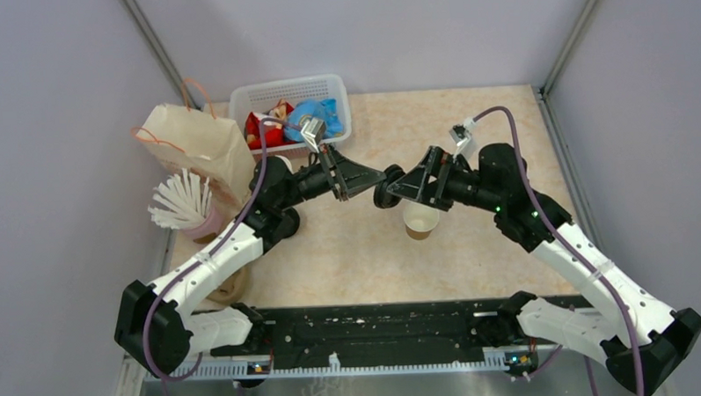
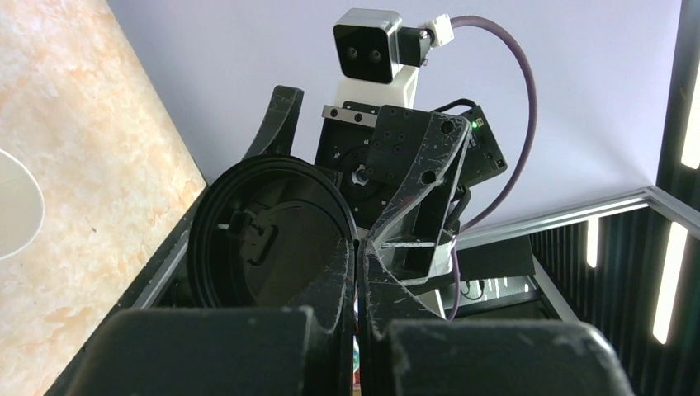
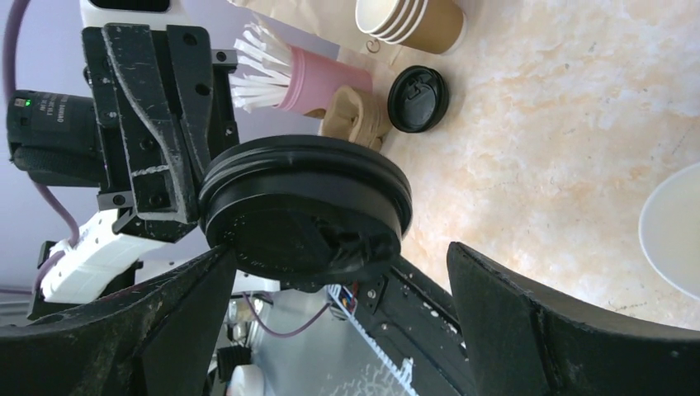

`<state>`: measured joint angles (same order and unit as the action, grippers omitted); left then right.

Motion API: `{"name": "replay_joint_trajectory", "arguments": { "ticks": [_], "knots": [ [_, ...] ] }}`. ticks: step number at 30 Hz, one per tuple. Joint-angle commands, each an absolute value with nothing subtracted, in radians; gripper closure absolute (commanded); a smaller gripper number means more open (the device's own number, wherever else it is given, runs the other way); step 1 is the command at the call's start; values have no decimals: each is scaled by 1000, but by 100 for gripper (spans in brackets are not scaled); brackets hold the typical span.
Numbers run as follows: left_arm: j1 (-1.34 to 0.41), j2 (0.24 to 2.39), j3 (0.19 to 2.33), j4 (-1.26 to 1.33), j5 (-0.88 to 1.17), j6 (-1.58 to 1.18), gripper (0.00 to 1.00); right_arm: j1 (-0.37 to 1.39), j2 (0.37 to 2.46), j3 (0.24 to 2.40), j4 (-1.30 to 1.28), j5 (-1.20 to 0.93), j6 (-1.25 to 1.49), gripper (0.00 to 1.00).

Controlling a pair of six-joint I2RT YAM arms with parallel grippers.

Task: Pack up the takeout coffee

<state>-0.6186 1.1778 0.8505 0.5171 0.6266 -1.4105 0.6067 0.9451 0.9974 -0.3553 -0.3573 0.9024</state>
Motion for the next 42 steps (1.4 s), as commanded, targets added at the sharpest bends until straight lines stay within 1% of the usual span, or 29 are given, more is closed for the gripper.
{"name": "replay_joint_trajectory", "arguments": {
  "ticks": [1,8,22,30,42],
  "knots": [
    [-620,1165,837,572,634,-1431,100,628,917,1018,-241,-350,909,1],
    [-612,1157,818,585,624,-1444,100,628,867,971,-221,-340,918,1],
    [-603,1152,810,601,624,-1462,100,629,919,1003,-258,-341,884,1],
    [-600,1158,810,607,623,-1469,100,649,938,1002,-250,-342,884,6],
    [-598,1154,807,605,618,-1470,100,665,963,1016,-264,-327,871,9]
  ]
}}
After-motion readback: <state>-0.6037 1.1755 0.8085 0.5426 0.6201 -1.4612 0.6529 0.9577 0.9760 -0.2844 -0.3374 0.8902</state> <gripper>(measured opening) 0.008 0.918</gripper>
